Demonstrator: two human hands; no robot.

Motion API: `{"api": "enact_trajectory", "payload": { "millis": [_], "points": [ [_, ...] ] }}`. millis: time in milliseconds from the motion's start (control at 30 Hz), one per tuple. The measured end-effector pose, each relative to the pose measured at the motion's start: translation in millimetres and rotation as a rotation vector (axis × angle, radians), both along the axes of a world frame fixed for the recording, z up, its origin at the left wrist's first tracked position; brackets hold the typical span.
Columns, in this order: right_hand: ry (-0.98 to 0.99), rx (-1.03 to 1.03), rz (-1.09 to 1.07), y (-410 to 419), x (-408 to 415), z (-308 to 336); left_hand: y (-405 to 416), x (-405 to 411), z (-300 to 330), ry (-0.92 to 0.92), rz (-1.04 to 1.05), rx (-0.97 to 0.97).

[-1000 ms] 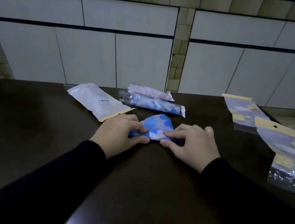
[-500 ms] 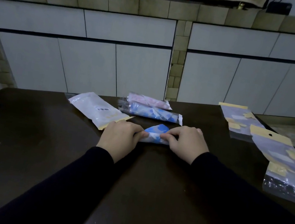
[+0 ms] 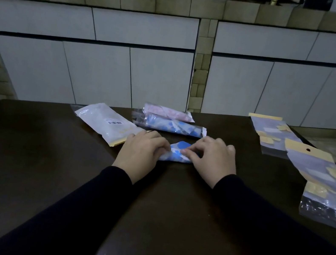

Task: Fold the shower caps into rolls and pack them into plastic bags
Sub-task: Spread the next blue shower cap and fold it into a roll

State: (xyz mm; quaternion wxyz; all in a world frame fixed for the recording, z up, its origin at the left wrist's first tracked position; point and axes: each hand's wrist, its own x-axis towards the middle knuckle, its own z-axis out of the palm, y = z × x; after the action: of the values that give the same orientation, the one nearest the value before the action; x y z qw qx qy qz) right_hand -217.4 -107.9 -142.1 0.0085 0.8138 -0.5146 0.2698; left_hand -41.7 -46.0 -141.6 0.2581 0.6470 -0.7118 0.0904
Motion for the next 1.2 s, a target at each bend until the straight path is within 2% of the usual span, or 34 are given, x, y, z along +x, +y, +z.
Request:
{"api": "enact_trajectory", "payload": {
  "millis": [200,400,567,733,800,900,1033,1200],
  "points": [
    [0.025,0.119,0.047,1,-6,0,1,5,1,0.083,0.014,0.108],
    [0.104,0.137,0.114,0,-13,3,2,1,5,-0.005,0.043,0.102],
    [0.028,0.205,0.111,-2,-11,7,1,-5,5,-0.082,0.077,0.066],
    [-0.137,0.305,0.077,-6,-9,4,-3,-9,4,-0.065,0.096,0.143],
    [-0.138,0.289,0.026,-5,-6,2,-7,-10,4,-0.06,0.109,0.177],
    [-0.077,0.158,-0.047,-2,-2,-1,-13,-12,7,-0.072,0.133,0.207],
    [-0.016,-0.005,-0.011,-1,1,1,-18,-11,6,-0.074,0.144,0.221],
    [0.104,0.07,0.117,-8,-8,2,-16,-11,3,0.026,-0.031,0.094]
  ]
}}
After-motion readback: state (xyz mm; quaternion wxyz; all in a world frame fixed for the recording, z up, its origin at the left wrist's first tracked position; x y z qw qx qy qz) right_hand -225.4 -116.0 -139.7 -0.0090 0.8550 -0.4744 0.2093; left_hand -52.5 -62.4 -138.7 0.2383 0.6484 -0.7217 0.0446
